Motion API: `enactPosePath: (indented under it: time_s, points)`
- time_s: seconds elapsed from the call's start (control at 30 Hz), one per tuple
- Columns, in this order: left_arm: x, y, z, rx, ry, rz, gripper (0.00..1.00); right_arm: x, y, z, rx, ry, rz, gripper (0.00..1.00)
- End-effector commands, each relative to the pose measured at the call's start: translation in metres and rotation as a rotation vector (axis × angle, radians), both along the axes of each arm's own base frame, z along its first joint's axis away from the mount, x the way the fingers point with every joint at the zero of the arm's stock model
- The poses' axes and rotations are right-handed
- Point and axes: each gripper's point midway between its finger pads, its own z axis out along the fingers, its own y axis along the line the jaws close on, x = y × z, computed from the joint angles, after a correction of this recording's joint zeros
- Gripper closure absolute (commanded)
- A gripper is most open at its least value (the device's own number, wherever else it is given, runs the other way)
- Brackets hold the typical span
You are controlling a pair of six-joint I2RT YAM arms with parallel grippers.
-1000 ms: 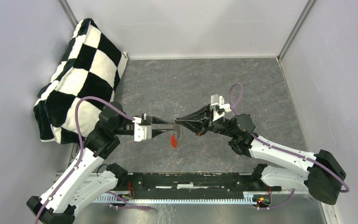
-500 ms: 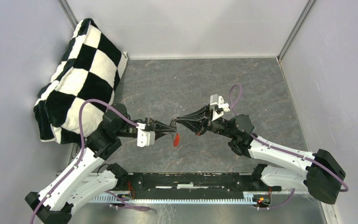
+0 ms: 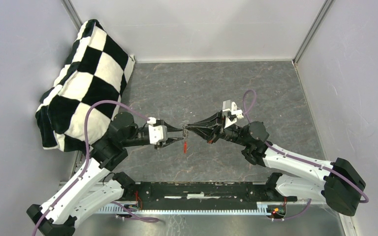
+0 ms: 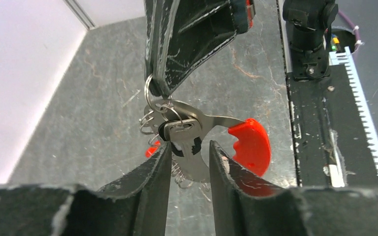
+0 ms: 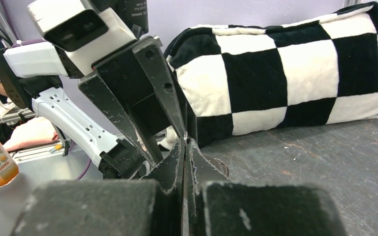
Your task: Put the keys on the keyring
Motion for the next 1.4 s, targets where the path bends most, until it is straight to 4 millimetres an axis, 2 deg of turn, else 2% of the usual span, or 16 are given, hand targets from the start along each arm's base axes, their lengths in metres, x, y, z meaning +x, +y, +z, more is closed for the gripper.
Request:
enactPosePath:
  time_s: [0.0, 0.3, 0.6, 0.83, 0.97, 1.27, 1.37]
  points:
    - [0.005, -0.003, 0.001, -0.047, 0.13, 0.06, 0.58, -0.006, -0.007, 0.023, 0.07, -0.046, 0.005, 1.0]
    - [0.011, -0.008, 0.003, -0.045, 0.118, 0.054, 0.58, -0.009, -0.002, 0.019, 0.054, -0.043, 0.036, 1.0]
    - [0.007, -0.013, 0.014, -0.053, 0.032, -0.017, 0.81, -0.006, 0.001, 0.011, 0.02, -0.04, 0.031, 1.0]
    - [0.003, -0.015, 0.03, -0.079, -0.03, -0.056, 0.92, -0.003, 0.002, 0.004, -0.006, -0.041, 0.018, 1.0]
    - [-0.004, -0.016, 0.032, -0.085, -0.027, -0.095, 0.98, -0.002, 0.002, 0.002, -0.016, -0.041, 0.011, 1.0]
    - [-0.007, -0.013, 0.027, -0.061, -0.037, -0.096, 0.97, -0.001, 0.001, 0.002, -0.025, -0.048, -0.001, 1.0]
    - [-0.005, -0.009, 0.012, -0.02, 0.003, -0.071, 0.71, 0.002, -0.001, 0.006, -0.032, -0.068, -0.027, 1.0]
